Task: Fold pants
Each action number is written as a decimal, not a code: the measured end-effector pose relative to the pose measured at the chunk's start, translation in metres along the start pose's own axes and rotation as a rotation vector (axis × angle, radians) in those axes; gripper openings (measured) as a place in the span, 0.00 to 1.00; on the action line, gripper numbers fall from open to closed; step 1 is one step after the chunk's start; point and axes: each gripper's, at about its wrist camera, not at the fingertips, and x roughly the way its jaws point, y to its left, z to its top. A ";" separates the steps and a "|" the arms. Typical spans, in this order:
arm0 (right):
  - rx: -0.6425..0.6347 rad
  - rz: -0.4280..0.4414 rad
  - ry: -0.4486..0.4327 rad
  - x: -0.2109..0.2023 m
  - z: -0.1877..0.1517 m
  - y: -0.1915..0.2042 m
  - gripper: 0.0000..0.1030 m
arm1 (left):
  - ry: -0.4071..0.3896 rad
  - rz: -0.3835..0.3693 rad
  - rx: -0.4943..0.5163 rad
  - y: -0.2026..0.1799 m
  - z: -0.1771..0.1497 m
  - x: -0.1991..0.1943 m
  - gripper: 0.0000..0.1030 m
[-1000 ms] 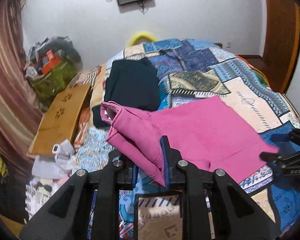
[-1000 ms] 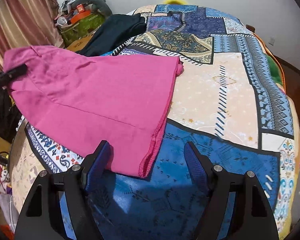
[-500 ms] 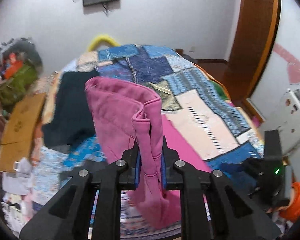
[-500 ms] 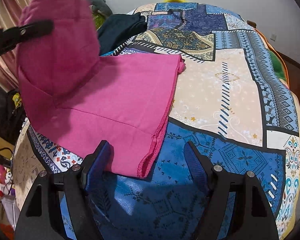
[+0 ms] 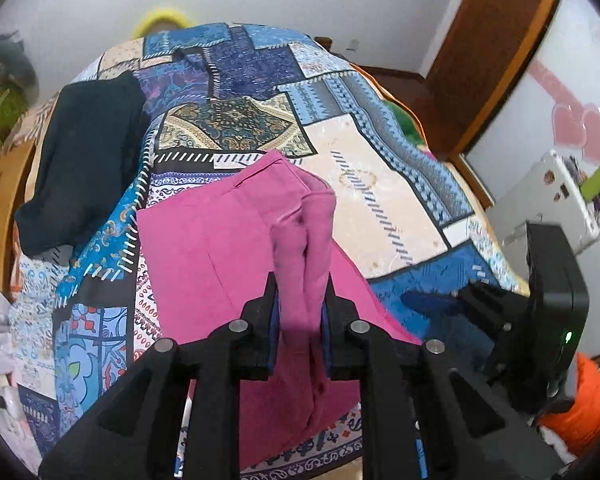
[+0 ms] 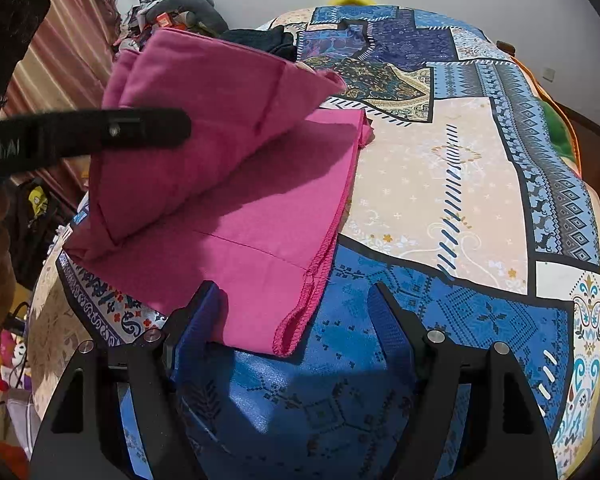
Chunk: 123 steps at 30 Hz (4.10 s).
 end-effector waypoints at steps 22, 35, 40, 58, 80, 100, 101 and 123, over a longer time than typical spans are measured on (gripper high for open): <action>0.005 0.004 0.004 0.002 -0.001 0.000 0.71 | -0.098 0.182 0.063 0.076 0.062 -0.008 0.87; 0.022 0.022 0.019 -0.001 0.005 -0.006 0.71 | 0.197 0.323 0.214 0.094 0.053 0.127 0.92; 0.016 -0.023 -0.001 -0.011 0.009 -0.014 0.71 | 0.198 0.330 0.188 0.105 0.039 0.111 0.97; -0.007 0.002 -0.067 -0.030 0.019 0.011 0.71 | 0.128 0.256 -0.025 0.110 -0.054 -0.003 0.97; 0.028 0.061 -0.004 -0.032 -0.010 0.019 0.44 | -0.021 0.197 -0.140 0.118 -0.101 -0.063 0.60; 0.014 0.066 0.010 -0.021 -0.023 0.016 0.32 | -0.075 0.235 -0.168 0.131 -0.087 -0.074 0.44; 0.018 0.067 0.010 -0.022 -0.023 0.016 0.32 | -0.086 0.222 -0.167 0.130 -0.078 -0.076 0.44; 0.076 0.039 -0.043 -0.007 0.030 -0.003 0.33 | 0.057 -0.010 -0.103 0.123 -0.042 0.012 0.42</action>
